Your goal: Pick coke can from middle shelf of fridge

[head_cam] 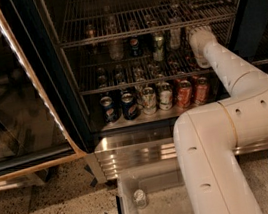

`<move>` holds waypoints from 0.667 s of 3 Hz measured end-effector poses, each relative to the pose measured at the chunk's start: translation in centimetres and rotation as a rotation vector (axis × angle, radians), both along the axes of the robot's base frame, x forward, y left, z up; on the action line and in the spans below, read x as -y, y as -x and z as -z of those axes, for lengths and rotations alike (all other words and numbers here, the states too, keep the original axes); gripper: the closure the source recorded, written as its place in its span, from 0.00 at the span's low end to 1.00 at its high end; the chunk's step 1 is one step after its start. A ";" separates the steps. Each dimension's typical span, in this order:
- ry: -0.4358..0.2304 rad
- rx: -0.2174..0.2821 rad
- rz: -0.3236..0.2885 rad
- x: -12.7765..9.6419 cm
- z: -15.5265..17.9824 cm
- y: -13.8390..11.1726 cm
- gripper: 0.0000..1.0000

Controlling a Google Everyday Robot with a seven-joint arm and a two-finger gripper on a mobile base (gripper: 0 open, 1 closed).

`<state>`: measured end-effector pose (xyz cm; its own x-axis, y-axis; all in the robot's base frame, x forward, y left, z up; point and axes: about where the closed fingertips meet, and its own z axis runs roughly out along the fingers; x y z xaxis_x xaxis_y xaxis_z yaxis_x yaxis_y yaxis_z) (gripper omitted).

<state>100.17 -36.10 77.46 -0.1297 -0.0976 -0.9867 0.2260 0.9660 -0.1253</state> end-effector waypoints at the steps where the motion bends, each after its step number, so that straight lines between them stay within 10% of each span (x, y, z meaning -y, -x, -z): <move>1: 0.003 0.012 -0.004 0.3 -0.9 0.6 1.00; 2: 0.008 0.034 -0.009 0.0 -2.1 1.0 1.00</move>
Offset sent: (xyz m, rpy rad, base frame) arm -0.0436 0.0103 0.0280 -0.0165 -0.0688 0.0152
